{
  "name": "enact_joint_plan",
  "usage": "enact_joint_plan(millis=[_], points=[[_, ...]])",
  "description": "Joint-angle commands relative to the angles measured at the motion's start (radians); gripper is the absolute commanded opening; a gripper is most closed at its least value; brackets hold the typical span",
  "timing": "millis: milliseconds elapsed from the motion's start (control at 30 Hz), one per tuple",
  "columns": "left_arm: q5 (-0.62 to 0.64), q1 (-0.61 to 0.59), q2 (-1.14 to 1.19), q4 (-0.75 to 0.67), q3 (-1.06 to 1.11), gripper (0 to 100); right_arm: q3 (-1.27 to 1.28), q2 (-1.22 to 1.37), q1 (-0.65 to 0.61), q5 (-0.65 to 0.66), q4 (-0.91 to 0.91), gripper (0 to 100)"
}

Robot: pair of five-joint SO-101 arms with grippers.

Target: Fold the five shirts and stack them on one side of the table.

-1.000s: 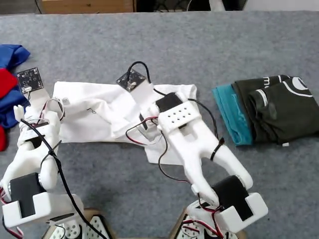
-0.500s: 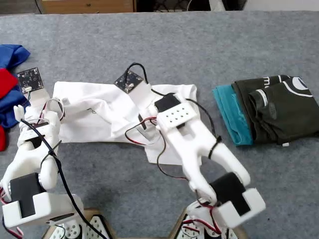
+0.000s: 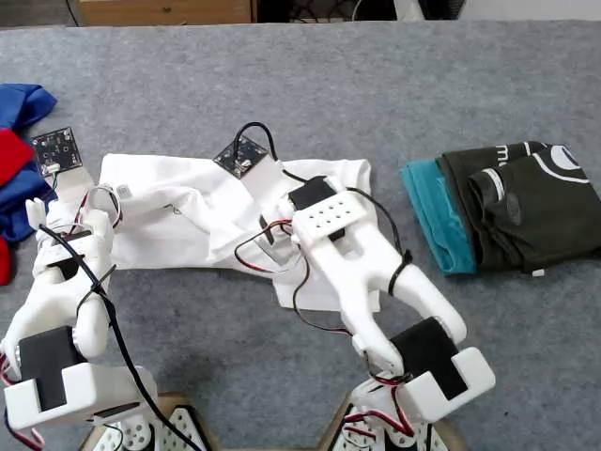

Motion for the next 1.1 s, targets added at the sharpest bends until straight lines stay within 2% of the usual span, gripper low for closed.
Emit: enact_joint_plan(millis=[0,333,567,700,833,1000,1067], points=[[0.011,0.001,-0.021,-0.002,-0.045,3,-0.036,-0.002,0.009,0.008,-0.014,1.6],[0.011,0.001,-0.021,-0.002,-0.045,3,-0.088,-0.004,0.011,0.000,0.052,1.2],[0.011,-0.001,-0.021,0.000,-0.045,3,-0.185,-0.077,0.074,-0.002,0.141,1.2],[0.011,-0.004,-0.021,0.002,-0.045,3,-0.173,-0.162,0.087,0.009,0.187,1.2],[0.011,-0.008,-0.021,0.003,-0.039,3,-0.104,-0.173,0.068,0.034,0.155,1.7],[0.011,-0.008,-0.021,0.003,-0.044,3,-0.097,-0.082,0.049,0.055,0.143,16.7],[0.011,-0.007,-0.021,0.003,-0.045,3,-0.120,-0.024,0.049,0.060,0.143,18.8]])
